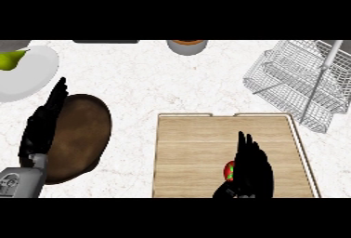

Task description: Pick the tomato from the tray and place it in the tiered basket

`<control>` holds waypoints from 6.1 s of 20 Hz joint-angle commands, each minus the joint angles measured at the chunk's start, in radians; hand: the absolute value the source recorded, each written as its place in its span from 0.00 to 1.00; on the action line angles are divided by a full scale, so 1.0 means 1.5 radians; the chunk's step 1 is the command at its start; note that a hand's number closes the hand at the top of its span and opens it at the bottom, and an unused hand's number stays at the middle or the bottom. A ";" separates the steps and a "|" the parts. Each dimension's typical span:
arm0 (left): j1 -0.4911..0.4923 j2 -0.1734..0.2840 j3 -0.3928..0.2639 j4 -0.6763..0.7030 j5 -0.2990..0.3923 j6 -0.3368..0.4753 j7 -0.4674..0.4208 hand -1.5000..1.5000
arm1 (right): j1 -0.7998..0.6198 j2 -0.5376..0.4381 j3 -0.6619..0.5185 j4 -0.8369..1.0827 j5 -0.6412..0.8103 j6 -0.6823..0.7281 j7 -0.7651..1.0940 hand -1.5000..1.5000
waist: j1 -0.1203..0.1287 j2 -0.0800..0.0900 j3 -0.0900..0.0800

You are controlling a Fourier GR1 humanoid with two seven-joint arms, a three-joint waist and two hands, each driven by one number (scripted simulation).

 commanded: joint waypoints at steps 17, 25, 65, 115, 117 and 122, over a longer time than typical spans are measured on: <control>0.007 -0.041 0.005 0.019 -0.035 0.007 -0.012 0.50 | -0.014 0.011 0.039 0.045 -0.058 0.012 0.068 1.00 | -0.003 -0.001 0.000; 0.001 -0.025 0.025 -0.005 -0.020 -0.027 0.000 0.50 | -0.127 0.011 0.043 0.063 -0.038 -0.113 0.104 1.00 | 0.004 0.001 0.000; -0.005 -0.054 0.023 0.009 -0.048 -0.023 -0.020 0.50 | -0.887 -0.153 -0.457 0.803 0.351 -0.228 -0.063 1.00 | 0.013 0.004 0.000; 0.042 -0.058 0.078 -0.022 -0.062 -0.061 -0.010 0.50 | -0.521 -0.248 -0.623 0.259 0.065 -0.247 -0.106 0.00 | -0.028 -0.011 0.000; 0.034 -0.058 0.079 -0.040 -0.071 -0.049 0.017 0.50 | -0.442 -0.226 -0.631 0.167 0.043 -0.229 -0.097 0.00 | -0.031 -0.012 0.000; 0.044 -0.066 0.083 -0.011 -0.078 -0.039 -0.011 0.50 | -0.314 -0.225 -0.666 -0.071 -0.044 -0.100 -0.080 0.00 | -0.045 -0.014 0.000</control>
